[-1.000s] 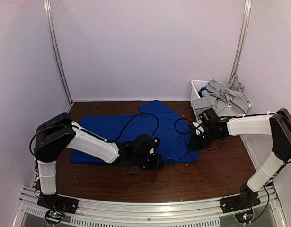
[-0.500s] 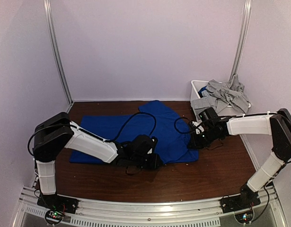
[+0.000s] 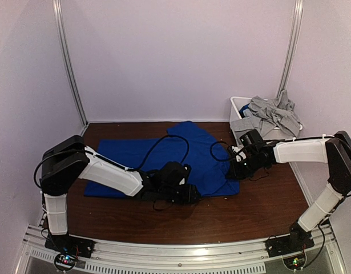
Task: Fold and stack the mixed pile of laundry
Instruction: Adjust the 1/3-folded T-shirt at the center of the board.
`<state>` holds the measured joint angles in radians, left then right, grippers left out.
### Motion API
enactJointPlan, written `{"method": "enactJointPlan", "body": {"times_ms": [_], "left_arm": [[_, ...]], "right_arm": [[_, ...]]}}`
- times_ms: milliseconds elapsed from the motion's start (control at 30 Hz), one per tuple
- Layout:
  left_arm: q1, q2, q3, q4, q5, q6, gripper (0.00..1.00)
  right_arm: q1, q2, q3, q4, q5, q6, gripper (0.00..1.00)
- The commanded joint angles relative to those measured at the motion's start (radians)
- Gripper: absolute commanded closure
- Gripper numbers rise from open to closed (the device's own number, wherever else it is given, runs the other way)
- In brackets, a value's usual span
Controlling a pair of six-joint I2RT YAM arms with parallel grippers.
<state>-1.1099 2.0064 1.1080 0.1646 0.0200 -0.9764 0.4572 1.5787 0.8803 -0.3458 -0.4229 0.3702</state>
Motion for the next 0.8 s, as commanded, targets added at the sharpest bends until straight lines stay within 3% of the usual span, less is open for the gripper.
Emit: {"method": "enactJointPlan", "body": {"times_ms": [0,167,567,767], "left_arm": [[-0.005,0.038,0.039,0.047,0.032,-0.031,0.5],[-0.005,0.059,0.039,0.059,0.039,-0.058,0.59],[0.0,-0.057,-0.003,0.055,0.002,-0.054,1.0],[0.04,-0.1,-0.021,0.056,0.006,-0.044,1.0]], "right_arm": [[-0.009,-0.003,0.017,0.02,-0.004,0.002,1.0],[-0.009,-0.006,0.016,0.018,-0.006,0.003,1.0],[-0.009,-0.02,0.046,0.016,-0.016,0.009,1.0],[-0.01,-0.002,0.091,0.021,-0.014,0.015,1.0]]}}
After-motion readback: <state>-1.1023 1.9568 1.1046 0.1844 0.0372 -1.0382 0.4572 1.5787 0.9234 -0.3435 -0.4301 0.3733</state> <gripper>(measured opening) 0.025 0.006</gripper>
